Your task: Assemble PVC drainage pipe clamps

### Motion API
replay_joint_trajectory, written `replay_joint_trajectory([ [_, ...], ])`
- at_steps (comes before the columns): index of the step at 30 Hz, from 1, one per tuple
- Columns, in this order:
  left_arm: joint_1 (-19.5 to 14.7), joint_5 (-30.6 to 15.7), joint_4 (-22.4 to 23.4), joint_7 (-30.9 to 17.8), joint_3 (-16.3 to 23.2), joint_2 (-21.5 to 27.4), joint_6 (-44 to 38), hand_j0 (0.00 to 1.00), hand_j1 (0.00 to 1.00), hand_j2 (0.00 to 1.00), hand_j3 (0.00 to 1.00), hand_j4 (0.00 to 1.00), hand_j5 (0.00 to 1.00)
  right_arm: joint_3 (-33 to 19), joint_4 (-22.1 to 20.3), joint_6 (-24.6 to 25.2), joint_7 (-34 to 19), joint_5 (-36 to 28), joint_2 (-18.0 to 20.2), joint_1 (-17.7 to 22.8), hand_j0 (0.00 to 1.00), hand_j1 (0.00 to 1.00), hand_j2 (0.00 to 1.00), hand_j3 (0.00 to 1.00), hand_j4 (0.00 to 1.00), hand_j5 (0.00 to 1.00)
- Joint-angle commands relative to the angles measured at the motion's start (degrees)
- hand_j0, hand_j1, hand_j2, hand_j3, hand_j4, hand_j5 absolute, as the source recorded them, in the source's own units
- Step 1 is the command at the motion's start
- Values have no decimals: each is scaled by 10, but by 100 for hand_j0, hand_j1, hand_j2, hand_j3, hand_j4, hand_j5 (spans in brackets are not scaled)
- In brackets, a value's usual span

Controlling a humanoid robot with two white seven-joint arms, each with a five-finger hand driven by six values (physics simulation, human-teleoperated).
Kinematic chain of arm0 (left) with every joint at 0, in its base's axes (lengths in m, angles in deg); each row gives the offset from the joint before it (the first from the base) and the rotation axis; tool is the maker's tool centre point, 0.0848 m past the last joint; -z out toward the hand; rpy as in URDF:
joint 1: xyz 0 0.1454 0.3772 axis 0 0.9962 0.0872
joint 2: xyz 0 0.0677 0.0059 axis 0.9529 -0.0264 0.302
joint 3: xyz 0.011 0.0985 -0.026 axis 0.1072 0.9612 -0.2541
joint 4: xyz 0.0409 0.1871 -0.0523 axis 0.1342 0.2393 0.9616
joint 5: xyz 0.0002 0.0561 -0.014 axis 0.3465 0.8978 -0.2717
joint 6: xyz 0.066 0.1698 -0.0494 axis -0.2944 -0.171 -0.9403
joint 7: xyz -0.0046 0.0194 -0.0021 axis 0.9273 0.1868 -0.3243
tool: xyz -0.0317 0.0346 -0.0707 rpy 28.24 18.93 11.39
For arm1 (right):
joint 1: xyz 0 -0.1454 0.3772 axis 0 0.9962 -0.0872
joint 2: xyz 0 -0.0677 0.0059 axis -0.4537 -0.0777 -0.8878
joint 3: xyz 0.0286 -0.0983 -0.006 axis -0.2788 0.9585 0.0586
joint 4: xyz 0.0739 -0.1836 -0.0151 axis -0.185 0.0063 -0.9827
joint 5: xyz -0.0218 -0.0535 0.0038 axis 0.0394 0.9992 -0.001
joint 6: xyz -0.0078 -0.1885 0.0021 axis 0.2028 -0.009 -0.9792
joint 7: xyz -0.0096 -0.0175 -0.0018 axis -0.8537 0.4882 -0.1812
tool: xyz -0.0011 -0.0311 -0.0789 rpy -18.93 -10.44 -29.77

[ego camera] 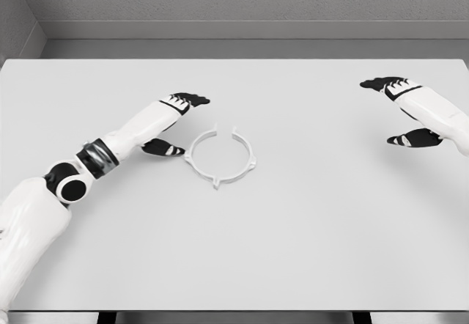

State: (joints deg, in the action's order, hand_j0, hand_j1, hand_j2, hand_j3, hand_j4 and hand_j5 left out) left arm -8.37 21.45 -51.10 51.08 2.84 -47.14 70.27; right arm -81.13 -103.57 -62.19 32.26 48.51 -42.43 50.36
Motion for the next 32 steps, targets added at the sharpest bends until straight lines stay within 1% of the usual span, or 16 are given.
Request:
replay_joint_trajectory([
  [1, 0, -4, 0, 0, 0, -4, 0, 100, 100, 100, 100, 100, 100, 0, 0, 2, -2, -4, 0, 0, 100, 100, 100, 100, 100, 100],
  [5, 0, -4, 0, 1, 0, -7, 0, 100, 100, 100, 100, 100, 100, 0, -1, 2, -2, -5, 0, 0, 100, 100, 100, 100, 100, 100],
  [13, 1, 0, 0, 0, 0, -27, 0, 100, 100, 100, 100, 100, 100, 0, -2, 2, -2, -5, 0, 0, 100, 100, 100, 100, 100, 100],
  [19, -2, -1, 1, 0, -5, -22, 0, 100, 100, 100, 100, 100, 100, 1, -2, 2, -2, -5, 0, 0, 100, 100, 100, 100, 100, 100],
  [20, -10, -2, 2, 1, -10, -12, 0, 100, 100, 100, 100, 100, 100, 1, -2, 2, -2, -5, 0, 0, 100, 100, 100, 100, 100, 100],
  [22, -25, -2, 8, 1, -16, 35, 0, 100, 100, 100, 100, 100, 100, 1, -3, 2, -2, -5, 0, 0, 100, 100, 100, 100, 100, 100],
  [23, -34, -2, 13, 0, -30, 56, 0, 100, 100, 100, 100, 100, 100, 1, -2, 2, -2, -5, 0, 0, 100, 100, 100, 100, 100, 100],
  [24, -33, -1, 18, 1, -41, 86, 0, 100, 100, 100, 100, 100, 100, 1, -2, 2, -2, -5, 0, 0, 100, 100, 100, 100, 100, 100],
  [26, -37, -4, 21, 1, -44, 148, 0, 100, 100, 100, 100, 100, 100, 1, -4, 2, -2, -5, 0, 0, 100, 100, 100, 100, 100, 100],
  [27, -30, -8, 21, 2, -62, 173, 0, 100, 100, 100, 100, 100, 100, 1, -4, 2, -2, -5, 0, 0, 100, 100, 100, 100, 100, 100],
  [29, -8, -9, 21, 5, -96, 178, 0, 100, 100, 100, 100, 100, 100, 1, -3, 2, -2, -5, 0, 0, 100, 100, 100, 100, 100, 100],
  [30, 1, -10, 21, 6, -106, 182, 0, 100, 100, 100, 100, 100, 100, 1, -3, 2, -2, -5, 0, 0, 100, 100, 100, 100, 100, 100],
  [32, 4, -10, 21, 6, -106, 184, 0, 100, 100, 100, 100, 100, 100, 1, -2, 2, -2, -5, 0, 0, 100, 100, 100, 100, 100, 100],
])
